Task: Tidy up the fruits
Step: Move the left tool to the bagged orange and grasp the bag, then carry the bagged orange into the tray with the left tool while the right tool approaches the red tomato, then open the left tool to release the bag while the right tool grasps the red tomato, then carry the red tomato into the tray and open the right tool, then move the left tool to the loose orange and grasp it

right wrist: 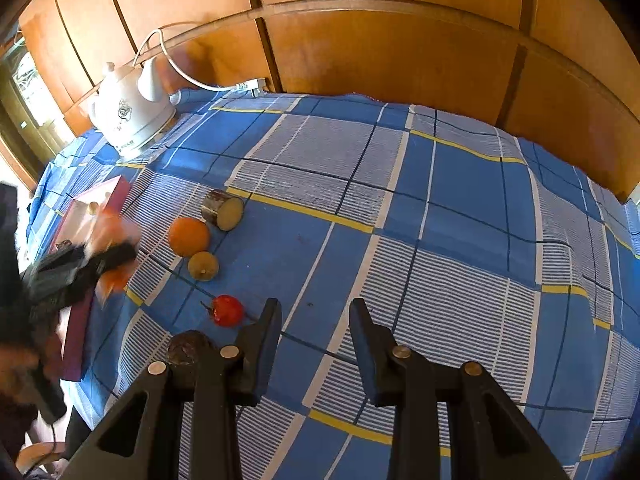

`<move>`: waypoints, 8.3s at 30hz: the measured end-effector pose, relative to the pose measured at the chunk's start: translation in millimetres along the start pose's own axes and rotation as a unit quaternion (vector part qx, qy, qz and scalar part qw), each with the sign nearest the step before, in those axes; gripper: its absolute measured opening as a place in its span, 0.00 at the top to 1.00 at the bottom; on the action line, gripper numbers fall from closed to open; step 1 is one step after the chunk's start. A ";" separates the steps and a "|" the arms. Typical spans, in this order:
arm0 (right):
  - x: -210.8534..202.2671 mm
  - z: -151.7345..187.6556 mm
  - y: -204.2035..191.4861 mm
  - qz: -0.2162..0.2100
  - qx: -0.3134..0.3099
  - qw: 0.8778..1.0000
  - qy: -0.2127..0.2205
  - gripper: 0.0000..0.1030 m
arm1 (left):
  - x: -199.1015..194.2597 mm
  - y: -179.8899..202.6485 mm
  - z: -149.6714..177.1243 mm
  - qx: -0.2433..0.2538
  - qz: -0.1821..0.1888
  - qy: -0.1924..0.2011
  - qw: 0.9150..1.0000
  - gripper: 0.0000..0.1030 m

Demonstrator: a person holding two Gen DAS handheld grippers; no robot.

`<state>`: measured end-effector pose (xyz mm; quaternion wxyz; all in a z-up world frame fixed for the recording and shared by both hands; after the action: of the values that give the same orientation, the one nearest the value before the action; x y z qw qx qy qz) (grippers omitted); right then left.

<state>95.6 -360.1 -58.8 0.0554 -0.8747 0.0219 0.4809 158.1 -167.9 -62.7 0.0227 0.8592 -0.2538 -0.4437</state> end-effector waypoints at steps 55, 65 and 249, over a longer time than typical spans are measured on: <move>45.9 8.6 -63.1 -0.081 -0.066 0.994 -0.022 0.54 | -15.5 9.9 91.9 0.044 -0.018 0.016 0.999 0.47; 60.0 10.3 -65.8 -0.045 -0.108 0.993 -0.029 0.76 | -18.5 8.4 88.4 0.011 0.023 0.010 1.000 0.48; -7.7 -1.7 21.2 0.005 0.045 0.999 0.018 0.66 | -47.0 5.3 14.0 0.010 -0.013 0.005 1.000 0.36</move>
<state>90.9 -381.5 -53.1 0.0918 -0.8800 0.0486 0.4635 122.6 -148.4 -34.4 0.0095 0.8650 -0.2467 -0.4368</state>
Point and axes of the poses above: each gripper's, at about its wrist camera, not at the fingertips, and x roughly the way its jaws point, y to its right, z to its underside, the point moved 6 cm from there along x, roughly the way its jaws point, and after that the axes turned 4 degrees about -x, right-handed, at the moved point
